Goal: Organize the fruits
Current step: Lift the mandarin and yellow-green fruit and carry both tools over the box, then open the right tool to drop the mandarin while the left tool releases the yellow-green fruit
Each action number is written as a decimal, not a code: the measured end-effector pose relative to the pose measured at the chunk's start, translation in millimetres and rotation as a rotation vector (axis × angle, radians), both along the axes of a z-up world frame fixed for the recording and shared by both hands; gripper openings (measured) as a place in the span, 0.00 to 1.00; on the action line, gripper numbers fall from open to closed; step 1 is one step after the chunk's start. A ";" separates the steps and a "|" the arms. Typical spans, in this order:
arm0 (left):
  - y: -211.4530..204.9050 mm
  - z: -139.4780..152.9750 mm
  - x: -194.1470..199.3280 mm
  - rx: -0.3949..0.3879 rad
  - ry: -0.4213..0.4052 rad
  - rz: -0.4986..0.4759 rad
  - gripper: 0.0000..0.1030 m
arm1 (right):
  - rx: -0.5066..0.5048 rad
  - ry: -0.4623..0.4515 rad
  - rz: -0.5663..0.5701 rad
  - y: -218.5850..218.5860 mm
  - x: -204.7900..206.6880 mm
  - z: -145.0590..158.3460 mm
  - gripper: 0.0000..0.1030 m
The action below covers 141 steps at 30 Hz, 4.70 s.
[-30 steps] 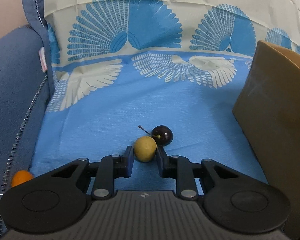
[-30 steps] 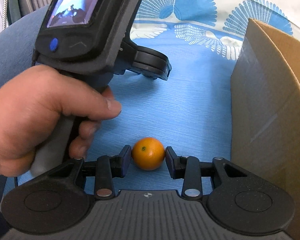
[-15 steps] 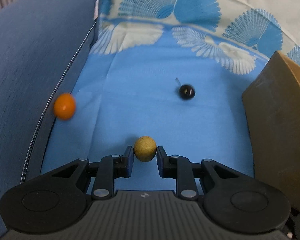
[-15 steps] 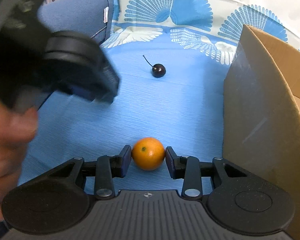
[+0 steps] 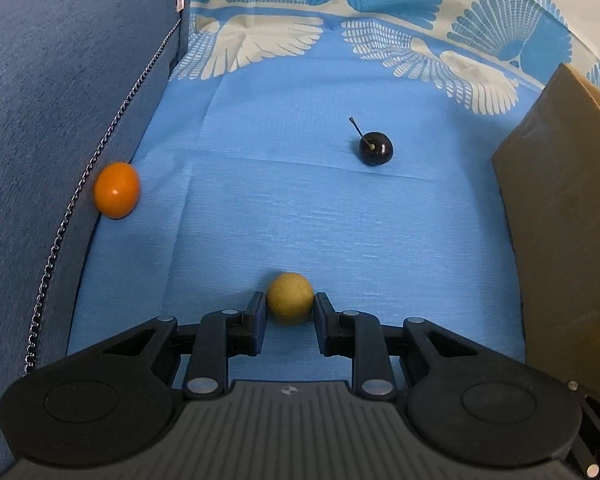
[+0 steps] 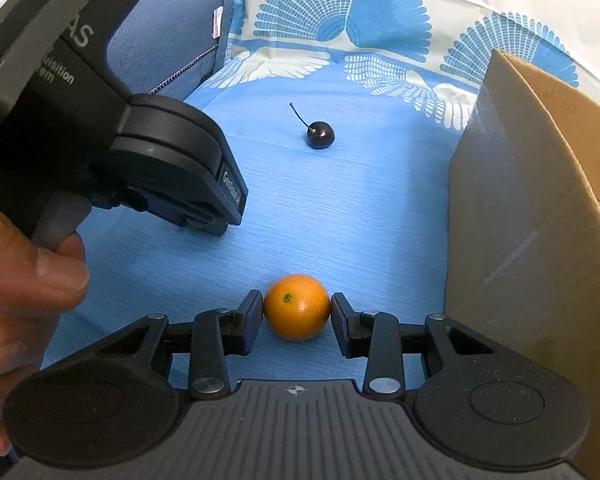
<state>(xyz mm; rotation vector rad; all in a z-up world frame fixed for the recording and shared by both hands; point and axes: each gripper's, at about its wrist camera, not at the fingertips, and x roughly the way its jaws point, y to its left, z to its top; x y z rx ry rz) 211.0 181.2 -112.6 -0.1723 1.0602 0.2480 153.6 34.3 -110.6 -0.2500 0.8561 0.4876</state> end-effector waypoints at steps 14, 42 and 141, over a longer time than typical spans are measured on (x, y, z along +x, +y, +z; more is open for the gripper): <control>1.2 1.2 4.5 -0.014 -0.028 0.004 0.27 | -0.013 -0.029 0.013 2.8 -6.2 -1.8 0.38; -49.9 120.0 -131.9 -0.081 -0.662 -0.050 0.27 | 0.261 -0.493 0.051 -99.3 -99.6 102.1 0.38; -217.7 69.6 -94.4 0.012 -0.712 -0.514 0.58 | 0.048 -0.529 -0.279 -261.6 -35.8 90.5 0.54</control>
